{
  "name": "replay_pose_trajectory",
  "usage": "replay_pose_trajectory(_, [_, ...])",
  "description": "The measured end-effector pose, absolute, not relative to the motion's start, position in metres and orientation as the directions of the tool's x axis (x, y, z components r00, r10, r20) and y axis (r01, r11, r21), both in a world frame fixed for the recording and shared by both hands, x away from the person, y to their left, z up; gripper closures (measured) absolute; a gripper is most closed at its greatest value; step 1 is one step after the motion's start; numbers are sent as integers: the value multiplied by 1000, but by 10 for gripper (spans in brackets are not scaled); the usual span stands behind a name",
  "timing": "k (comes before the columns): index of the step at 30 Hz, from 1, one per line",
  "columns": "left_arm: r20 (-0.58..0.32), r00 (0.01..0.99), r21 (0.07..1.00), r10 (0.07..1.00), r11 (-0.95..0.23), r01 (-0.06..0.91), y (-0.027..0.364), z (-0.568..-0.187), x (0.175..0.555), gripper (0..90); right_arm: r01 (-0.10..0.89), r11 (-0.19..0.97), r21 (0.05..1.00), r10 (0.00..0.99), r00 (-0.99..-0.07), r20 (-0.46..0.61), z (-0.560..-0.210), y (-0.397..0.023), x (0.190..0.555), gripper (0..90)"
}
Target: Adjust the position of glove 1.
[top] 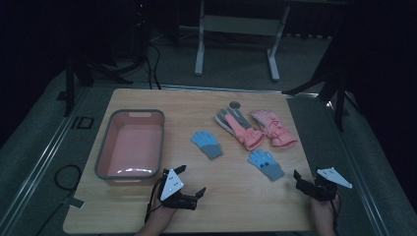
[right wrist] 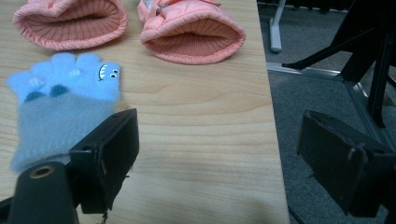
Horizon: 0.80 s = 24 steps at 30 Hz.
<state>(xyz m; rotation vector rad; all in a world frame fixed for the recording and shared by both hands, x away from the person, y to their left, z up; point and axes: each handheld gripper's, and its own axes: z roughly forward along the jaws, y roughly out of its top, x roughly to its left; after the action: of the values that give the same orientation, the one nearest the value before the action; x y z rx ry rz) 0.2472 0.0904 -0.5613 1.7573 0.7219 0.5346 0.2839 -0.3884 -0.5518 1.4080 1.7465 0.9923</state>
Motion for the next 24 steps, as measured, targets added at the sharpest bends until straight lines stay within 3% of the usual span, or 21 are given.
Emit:
replay_pose_trajectory(13, [-3,708,958,706,-201,204,91,-561,247,7,531,192,825,958,-285,-39,-531,-365,287,120])
replay_pose_trajectory(22, [10,709,958,705,-209,195,90,-561,246,7,604,130,786,949,-305,77,-495,-360,300,133])
replay_pose_trajectory(24, [11,710,958,704,-210,193,90,-561,246,7,575,119,809,939,-330,96,-485,-358,301,127])
